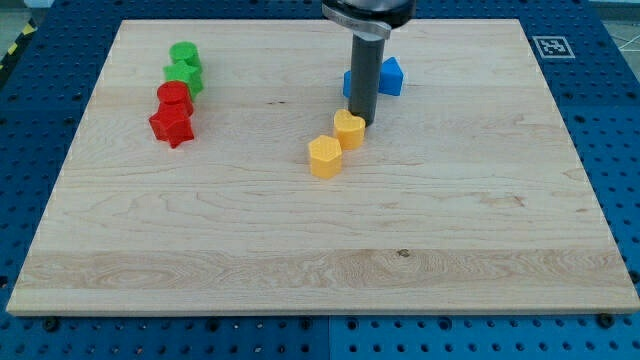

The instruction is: Push red star towards center

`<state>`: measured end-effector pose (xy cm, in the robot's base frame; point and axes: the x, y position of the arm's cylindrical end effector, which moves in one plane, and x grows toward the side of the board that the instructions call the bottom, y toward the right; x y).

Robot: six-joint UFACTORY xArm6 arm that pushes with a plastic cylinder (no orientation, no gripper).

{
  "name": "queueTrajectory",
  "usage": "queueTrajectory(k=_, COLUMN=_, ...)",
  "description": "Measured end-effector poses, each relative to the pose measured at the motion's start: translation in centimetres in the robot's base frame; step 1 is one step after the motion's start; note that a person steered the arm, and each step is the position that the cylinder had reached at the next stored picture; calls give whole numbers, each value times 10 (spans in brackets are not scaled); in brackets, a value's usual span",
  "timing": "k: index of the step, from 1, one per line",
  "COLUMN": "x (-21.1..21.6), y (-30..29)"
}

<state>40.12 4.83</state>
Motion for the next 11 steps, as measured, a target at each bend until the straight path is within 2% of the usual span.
queueTrajectory(k=2, x=27, y=-11)
queueTrajectory(k=3, x=29, y=-10)
queueTrajectory(k=4, x=9, y=-4)
queueTrajectory(k=6, x=-8, y=-87)
queueTrajectory(k=9, x=62, y=-164)
queueTrajectory(k=10, x=72, y=-232)
queueTrajectory(k=11, x=57, y=-280)
